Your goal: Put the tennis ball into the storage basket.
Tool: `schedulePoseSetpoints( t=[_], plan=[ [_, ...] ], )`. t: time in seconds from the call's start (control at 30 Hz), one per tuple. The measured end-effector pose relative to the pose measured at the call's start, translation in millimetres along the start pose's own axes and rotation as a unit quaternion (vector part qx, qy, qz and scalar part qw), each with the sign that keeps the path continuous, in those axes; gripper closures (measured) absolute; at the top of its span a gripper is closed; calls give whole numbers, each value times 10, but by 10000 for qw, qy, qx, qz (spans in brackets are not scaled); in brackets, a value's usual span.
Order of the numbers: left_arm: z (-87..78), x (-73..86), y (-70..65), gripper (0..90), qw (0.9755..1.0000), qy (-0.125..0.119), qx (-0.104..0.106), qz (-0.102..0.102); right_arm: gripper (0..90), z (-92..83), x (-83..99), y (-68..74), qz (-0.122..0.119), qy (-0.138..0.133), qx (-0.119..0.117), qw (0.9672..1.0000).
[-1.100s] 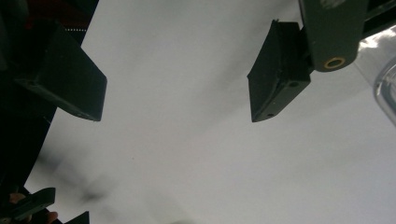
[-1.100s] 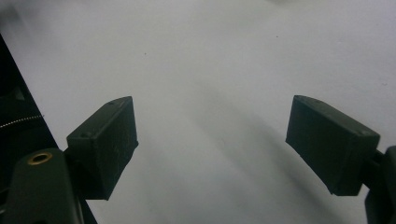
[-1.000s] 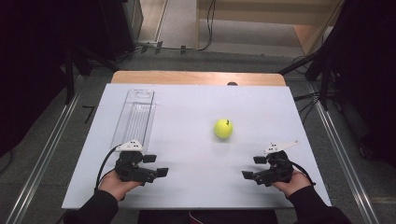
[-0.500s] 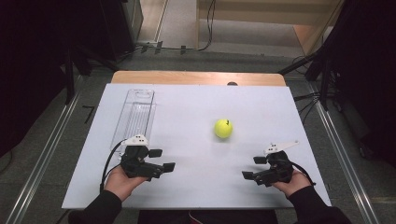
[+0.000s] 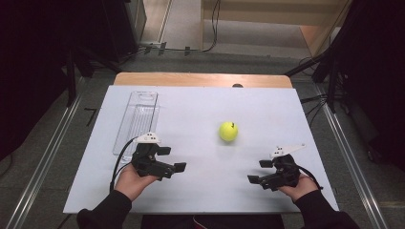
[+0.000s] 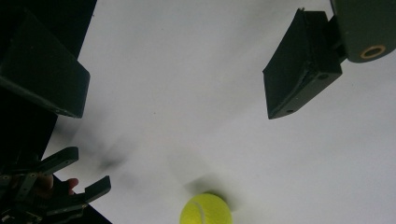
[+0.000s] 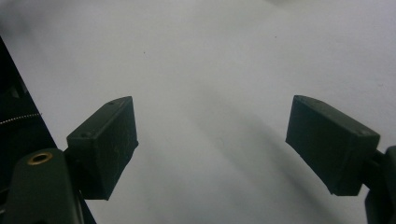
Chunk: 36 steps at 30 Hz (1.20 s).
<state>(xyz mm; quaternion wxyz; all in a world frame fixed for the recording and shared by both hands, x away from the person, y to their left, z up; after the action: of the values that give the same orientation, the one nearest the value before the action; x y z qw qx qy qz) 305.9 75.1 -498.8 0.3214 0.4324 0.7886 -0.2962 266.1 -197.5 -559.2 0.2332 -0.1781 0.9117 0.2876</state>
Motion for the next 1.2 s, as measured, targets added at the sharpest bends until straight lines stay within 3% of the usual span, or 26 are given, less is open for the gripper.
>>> schedulePoseSetpoints(
  t=[0.5,1.2],
  plan=[
    [79,-161,49,76,9999,33,-77,127,146,-4,-8,7,-4,-32,-10,10000],
    [258,-372,217,78,9998,148,-106,11,146,14,-34,-32,165,-89,69,9998]
  ],
)
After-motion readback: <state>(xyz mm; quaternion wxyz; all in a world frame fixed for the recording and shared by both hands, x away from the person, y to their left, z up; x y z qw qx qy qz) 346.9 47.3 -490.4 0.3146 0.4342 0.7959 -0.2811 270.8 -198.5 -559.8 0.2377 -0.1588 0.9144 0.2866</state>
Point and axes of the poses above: each handheld gripper's, and its own axes: z roughly forward along the jaws, x roughly out of its underside, y roughly to its left, the point moved 10 cm from there along z, roughly forward along the jaws, and after that the axes turned 13 degrees about z, right-handed, at the moved point
